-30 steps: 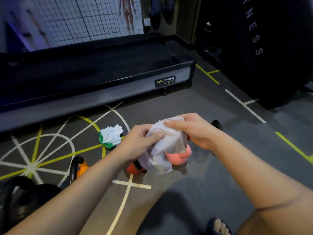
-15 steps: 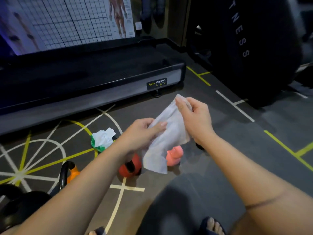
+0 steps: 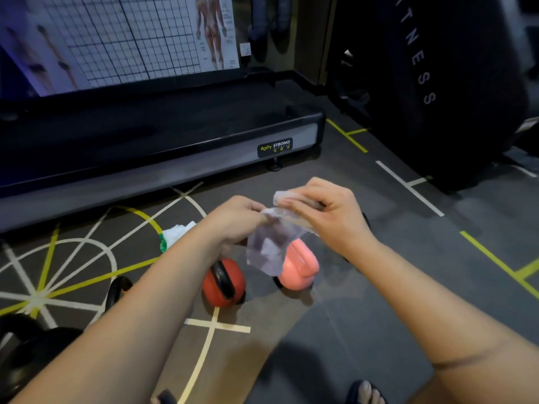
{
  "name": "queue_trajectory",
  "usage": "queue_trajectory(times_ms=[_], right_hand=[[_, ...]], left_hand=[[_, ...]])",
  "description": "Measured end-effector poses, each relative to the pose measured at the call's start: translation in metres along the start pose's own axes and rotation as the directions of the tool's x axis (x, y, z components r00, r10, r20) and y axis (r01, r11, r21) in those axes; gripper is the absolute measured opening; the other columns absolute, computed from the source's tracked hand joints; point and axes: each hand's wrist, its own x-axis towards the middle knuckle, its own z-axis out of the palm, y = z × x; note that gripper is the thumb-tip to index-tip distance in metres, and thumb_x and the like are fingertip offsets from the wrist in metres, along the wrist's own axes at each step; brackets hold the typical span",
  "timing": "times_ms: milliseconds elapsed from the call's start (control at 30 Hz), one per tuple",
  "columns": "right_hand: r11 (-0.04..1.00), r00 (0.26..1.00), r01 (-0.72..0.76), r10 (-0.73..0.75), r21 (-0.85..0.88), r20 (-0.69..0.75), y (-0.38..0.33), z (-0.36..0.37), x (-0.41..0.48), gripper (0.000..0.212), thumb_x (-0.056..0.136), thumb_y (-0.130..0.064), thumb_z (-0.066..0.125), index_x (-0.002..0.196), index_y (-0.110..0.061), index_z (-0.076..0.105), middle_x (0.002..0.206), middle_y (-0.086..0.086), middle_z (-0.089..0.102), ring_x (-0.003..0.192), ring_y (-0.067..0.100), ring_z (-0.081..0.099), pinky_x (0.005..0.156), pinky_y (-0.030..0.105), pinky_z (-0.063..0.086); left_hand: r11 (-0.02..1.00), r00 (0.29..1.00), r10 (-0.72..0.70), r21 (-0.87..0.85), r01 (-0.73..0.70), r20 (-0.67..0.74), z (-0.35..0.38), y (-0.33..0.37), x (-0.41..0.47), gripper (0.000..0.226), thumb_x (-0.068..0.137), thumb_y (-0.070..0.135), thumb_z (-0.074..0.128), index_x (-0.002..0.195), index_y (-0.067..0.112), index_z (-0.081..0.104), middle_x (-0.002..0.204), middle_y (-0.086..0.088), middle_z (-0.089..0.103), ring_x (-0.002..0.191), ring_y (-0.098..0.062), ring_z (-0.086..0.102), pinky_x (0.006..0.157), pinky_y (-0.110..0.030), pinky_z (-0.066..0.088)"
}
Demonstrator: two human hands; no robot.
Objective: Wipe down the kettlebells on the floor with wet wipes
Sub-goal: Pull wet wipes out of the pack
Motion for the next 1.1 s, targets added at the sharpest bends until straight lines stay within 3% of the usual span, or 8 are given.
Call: queue_trajectory(times_ms=[167, 367, 500, 567, 667, 900, 1000, 1100], right_hand=[[0.972, 0.981, 0.094, -0.054, -0.214, 0.184, 0.013, -0.005, -0.019, 0.020, 0.084, -0.046, 0.070, 0.100, -0.039, 0.080, 0.081, -0.014, 0.058, 0.068, 0.005, 0.051, 0.061, 0.034, 0.049], [0.929, 0.923, 0.097, 0.050, -0.358, 0.382, 0.015, -0.031, -0.040, 0.034, 0.078, -0.059, 0.074, 0.106, -0.040, 0.077, 0.092, -0.011, 0.064, 0.072, -0.003, 0.055, 0.062, 0.036, 0.051], [0.966, 0.964, -0.259, 0.258, 0.011, 0.066, 0.006, -0.073, -0.037, 0.039, 0.091, -0.048, 0.071, 0.077, -0.010, 0.071, 0.071, 0.001, 0.065, 0.060, 0.009, 0.055, 0.058, 0.029, 0.045], [0.913, 0.917, -0.365, 0.386, 0.181, -0.097, 0.010, -0.082, -0.036, 0.040, 0.102, -0.038, 0.058, 0.083, -0.003, 0.063, 0.072, 0.002, 0.067, 0.065, 0.014, 0.059, 0.062, 0.032, 0.049], [0.846, 0.862, -0.461, 0.498, 0.267, -0.090, 0.016, -0.085, -0.031, 0.013, 0.106, -0.021, 0.054, 0.108, -0.009, 0.060, 0.074, -0.004, 0.069, 0.065, 0.010, 0.062, 0.059, 0.022, 0.049], [0.918, 0.886, -0.395, 0.386, -0.019, 0.256, 0.015, -0.085, -0.014, 0.067, 0.081, -0.035, 0.083, 0.141, -0.043, 0.055, 0.072, 0.000, 0.043, 0.061, 0.008, 0.038, 0.060, 0.021, 0.036], [0.926, 0.882, -0.367, 0.378, -0.091, 0.280, 0.016, -0.075, -0.011, 0.052, 0.073, -0.048, 0.085, 0.123, -0.042, 0.069, 0.092, -0.008, 0.058, 0.071, 0.008, 0.051, 0.068, 0.015, 0.044], [0.939, 0.937, -0.290, 0.318, -0.184, 0.146, 0.025, -0.072, -0.011, 0.024, 0.080, -0.043, 0.084, 0.100, -0.035, 0.075, 0.100, -0.009, 0.063, 0.080, 0.005, 0.059, 0.075, 0.012, 0.046]], left_hand=[[0.979, 0.999, 0.004, -0.202, -0.012, -0.043, 0.003, 0.008, 0.006, 0.023, 0.089, -0.001, 0.059, 0.101, 0.004, 0.078, 0.080, -0.014, 0.069, 0.070, -0.025, 0.060, 0.061, -0.027, 0.050], [0.965, 0.971, 0.232, -0.140, -0.223, 0.054, 0.011, 0.018, 0.015, 0.023, 0.096, 0.003, 0.061, 0.105, 0.015, 0.079, 0.097, -0.007, 0.078, 0.085, -0.023, 0.070, 0.074, -0.036, 0.055], [0.938, 0.904, 0.347, -0.111, -0.329, 0.249, 0.018, 0.031, 0.018, 0.020, 0.100, 0.011, 0.061, 0.113, 0.015, 0.076, 0.107, -0.008, 0.078, 0.096, -0.021, 0.071, 0.085, -0.040, 0.053], [0.917, 0.865, 0.399, -0.114, -0.383, 0.304, 0.024, 0.036, 0.018, 0.024, 0.101, 0.007, 0.058, 0.116, 0.015, 0.075, 0.108, -0.006, 0.077, 0.097, -0.018, 0.071, 0.087, -0.037, 0.053], [0.890, 0.846, 0.456, -0.121, -0.441, 0.276, 0.034, 0.039, 0.017, 0.032, 0.097, -0.004, 0.053, 0.114, 0.012, 0.075, 0.098, -0.003, 0.078, 0.088, -0.018, 0.072, 0.085, -0.039, 0.055], [0.825, 0.817, 0.557, 0.010, -0.565, 0.148, 0.022, 0.040, 0.012, 0.054, 0.065, -0.011, 0.035, 0.087, 0.017, 0.076, 0.095, -0.006, 0.076, 0.087, -0.035, 0.067, 0.077, -0.042, 0.052], [0.821, 0.819, 0.561, 0.042, -0.569, 0.118, 0.022, 0.035, 0.012, 0.060, 0.054, -0.001, 0.030, 0.085, 0.020, 0.077, 0.097, -0.005, 0.076, 0.101, -0.031, 0.067, 0.096, -0.052, 0.052], [0.848, 0.850, 0.524, 0.049, -0.527, 0.059, 0.020, 0.030, 0.014, 0.057, 0.057, 0.001, 0.030, 0.082, 0.022, 0.076, 0.094, -0.007, 0.074, 0.092, -0.034, 0.064, 0.081, -0.036, 0.050]])
